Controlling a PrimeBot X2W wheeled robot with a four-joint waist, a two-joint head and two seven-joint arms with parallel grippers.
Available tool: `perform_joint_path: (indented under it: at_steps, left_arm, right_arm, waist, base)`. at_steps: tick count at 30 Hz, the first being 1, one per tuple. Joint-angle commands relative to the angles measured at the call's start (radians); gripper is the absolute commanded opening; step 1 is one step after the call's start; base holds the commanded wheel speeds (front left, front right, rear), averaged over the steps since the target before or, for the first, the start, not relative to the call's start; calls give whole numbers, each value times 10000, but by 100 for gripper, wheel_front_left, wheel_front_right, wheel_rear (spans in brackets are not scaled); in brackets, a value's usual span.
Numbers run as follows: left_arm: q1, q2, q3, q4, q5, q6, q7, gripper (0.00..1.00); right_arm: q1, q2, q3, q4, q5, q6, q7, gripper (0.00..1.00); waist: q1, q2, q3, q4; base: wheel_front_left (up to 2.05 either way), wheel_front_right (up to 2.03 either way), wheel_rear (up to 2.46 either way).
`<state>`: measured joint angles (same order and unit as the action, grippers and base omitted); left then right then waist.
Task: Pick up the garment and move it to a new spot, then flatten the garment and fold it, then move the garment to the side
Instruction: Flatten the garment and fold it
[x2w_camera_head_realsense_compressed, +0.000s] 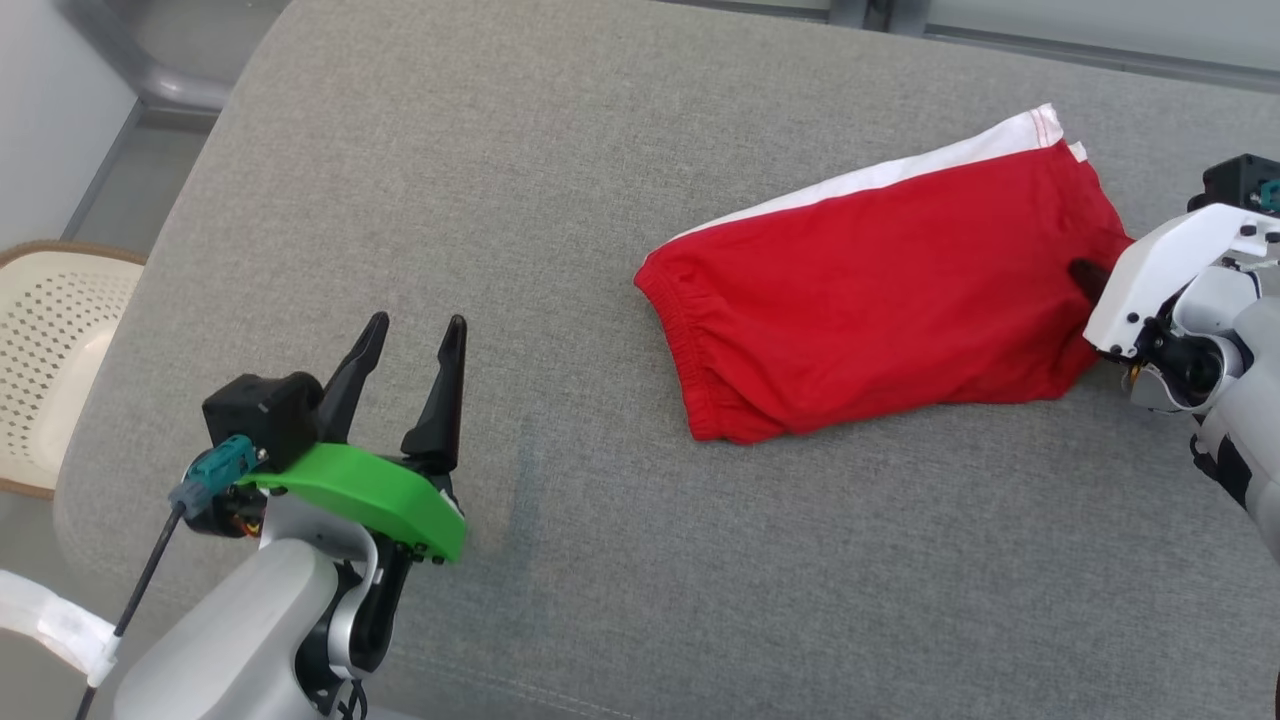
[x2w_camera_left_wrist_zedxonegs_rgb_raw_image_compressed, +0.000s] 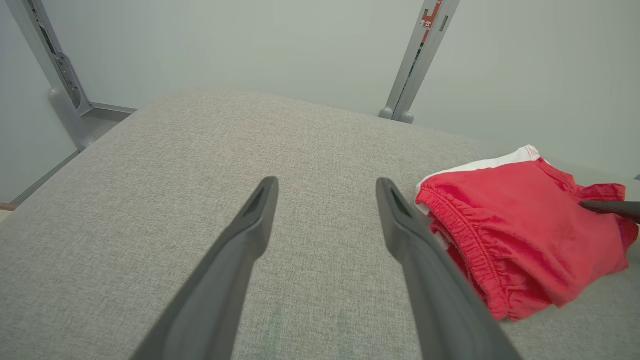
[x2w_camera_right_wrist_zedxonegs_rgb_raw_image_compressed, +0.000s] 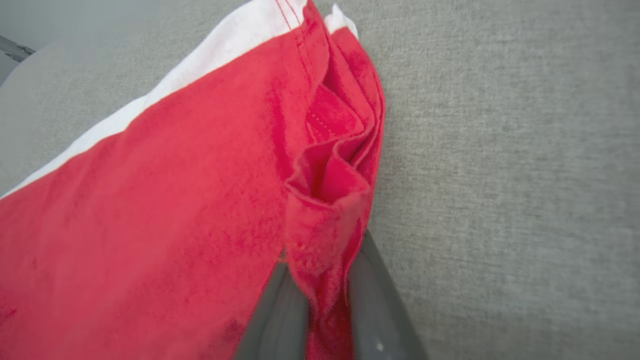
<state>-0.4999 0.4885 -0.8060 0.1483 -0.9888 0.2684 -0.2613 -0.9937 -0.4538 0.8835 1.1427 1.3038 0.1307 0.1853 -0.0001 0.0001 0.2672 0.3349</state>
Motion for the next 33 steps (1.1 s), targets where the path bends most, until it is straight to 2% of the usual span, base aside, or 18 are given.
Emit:
perform_joint_path:
  at_steps: [1, 7, 18, 22, 27, 30, 33]
  left_arm:
    - [312, -10, 132, 0, 147, 0, -45, 100]
    - [953, -85, 483, -53, 397, 32, -46, 100]
    - [1893, -98, 773, -224, 525, 154, -41, 100]
    - [1963, -111, 740, -238, 601, 147, -40, 100]
    - [2118, -202, 841, -165, 641, 164, -40, 100]
    - [2211, -275, 859, -99, 617, 110, -39, 100]
    - [2331, -370, 901, -25, 606, 69, -39, 100]
  right_arm:
    - [199, 13, -93, -24, 128, -3, -361, 0]
    - [752, -47, -538, -497, 529, -4, -1752, 0]
    - [2228, -380, -1156, -1248, 1340, -4, -3018, 0]
    - [2286, -351, -1158, -1291, 1248, -3, -3414, 0]
    - [1833, -166, -880, -1323, 807, -3, -3697, 0]
    - [1518, 71, -371, -1248, 160, -3, -3830, 0]
    - [1233, 595, 253, -1189, -515, -3, -3723, 0]
  waist:
    - [1, -1, -319, -261]
    - [1, -1, -861, -846]
    - [1, -1, -1524, -1788]
    - [1, -1, -1609, -1726]
    - [1, -1, -1809, -1295]
    - [1, -1, -1969, -931]
    - [1, -1, -2092, -611]
  base:
    - [0, 0, 0]
    - [0, 0, 0]
    - [0, 0, 0]
    - [0, 0, 0]
    - [0, 0, 0]
    - [0, 0, 0]
    - [0, 0, 0]
